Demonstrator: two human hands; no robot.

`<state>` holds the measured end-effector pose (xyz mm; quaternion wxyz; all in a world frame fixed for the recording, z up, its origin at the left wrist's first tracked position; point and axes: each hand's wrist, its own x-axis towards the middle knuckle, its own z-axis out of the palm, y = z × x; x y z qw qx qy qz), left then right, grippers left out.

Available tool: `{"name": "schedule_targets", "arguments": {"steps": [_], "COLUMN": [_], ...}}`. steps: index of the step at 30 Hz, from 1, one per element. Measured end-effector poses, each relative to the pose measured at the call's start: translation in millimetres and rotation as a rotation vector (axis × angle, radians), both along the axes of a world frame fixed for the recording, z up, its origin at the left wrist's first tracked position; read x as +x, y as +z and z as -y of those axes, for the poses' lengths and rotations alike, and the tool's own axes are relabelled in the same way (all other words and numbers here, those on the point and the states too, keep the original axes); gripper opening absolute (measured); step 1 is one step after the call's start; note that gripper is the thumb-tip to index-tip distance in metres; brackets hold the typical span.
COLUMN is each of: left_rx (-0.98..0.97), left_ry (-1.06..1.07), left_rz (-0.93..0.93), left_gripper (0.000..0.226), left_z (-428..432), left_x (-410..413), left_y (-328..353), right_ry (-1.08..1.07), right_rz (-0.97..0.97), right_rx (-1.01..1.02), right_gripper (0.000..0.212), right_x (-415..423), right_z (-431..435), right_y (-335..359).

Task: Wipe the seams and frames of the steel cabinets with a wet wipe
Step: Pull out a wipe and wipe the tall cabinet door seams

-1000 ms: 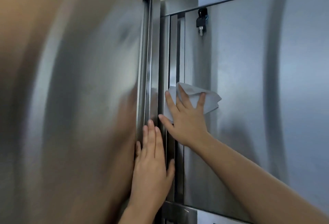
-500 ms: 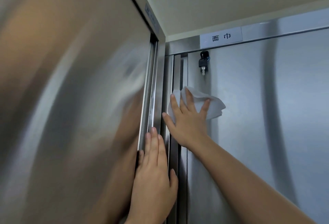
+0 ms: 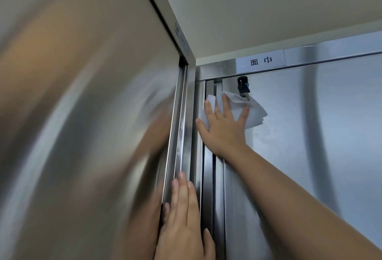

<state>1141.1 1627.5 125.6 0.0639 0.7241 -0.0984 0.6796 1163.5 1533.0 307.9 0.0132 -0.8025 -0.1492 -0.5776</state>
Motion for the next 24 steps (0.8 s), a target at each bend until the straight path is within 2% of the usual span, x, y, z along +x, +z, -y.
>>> {"name": "schedule_targets", "arguments": {"steps": [3,8,13,19,24], "left_rx": [0.004,0.014,-0.017,-0.077,-0.097], "left_ry": [0.027,0.033,-0.008,-0.006,0.015], "left_rz": [-0.004,0.028,0.054,0.009,-0.055], "left_gripper": [0.082,0.079,0.081,0.078,0.08], "left_z": [-2,-1,1,10,12], "left_x": [2,3,1,-10,-15], "left_y": [0,-1,-5,-17,-28], "right_ry": [0.008,0.146,0.026,0.051,0.038], "right_rz": [-0.024,-0.099,-0.008,-0.118,-0.12], "right_rx": [0.031,0.128,0.042,-0.086,-0.047], "right_gripper": [0.061,0.06,0.062,0.061,0.06], "right_x": [-1,1,3,-8,-5], "right_z": [-3,-9,-2,7,4], "right_y": [20,57,17,-72,-53]}}
